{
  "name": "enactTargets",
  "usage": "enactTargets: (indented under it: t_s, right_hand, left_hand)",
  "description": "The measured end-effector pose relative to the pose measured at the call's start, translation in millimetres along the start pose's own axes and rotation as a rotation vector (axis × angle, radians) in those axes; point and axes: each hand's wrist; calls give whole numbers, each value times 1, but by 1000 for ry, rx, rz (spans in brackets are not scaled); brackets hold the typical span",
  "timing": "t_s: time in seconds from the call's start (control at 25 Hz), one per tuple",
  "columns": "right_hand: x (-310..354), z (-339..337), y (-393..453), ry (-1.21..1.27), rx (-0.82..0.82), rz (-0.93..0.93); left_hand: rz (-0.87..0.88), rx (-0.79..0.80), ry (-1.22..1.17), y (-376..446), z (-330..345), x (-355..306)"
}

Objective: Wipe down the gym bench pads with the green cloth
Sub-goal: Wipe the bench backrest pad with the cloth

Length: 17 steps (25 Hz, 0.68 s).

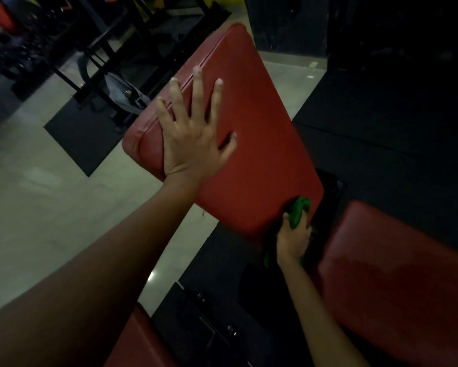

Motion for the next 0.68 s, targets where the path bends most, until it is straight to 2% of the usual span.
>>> enactTargets:
  t_s: [0.12, 0.2, 0.32, 0.48, 0.52, 0.68]
  right_hand:
    - [22, 20, -76, 84, 33, -373]
    - [7, 30, -100, 65, 3, -493]
    - [-37, 28, -58, 54, -83, -327]
    - [-92, 16, 14, 111, -14, 188]
    - [-95, 16, 19, 138, 8, 232]
    - [-83, 15, -4, 179, 17, -82]
  left_hand:
    - [-8, 6, -40, 1, -2, -1]
    - [-10, 2, -50, 0, 1, 0]
    - [-5, -15, -58, -1, 3, 0]
    - [-4, -39, -63, 1, 5, -1]
    - [-7, -41, -66, 1, 5, 0]
    - [-8, -24, -103, 0, 6, 0]
Point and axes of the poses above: each hand's wrist, its own y-axis towards the middle knuckle, its own z-axis out of the palm, x = y × z
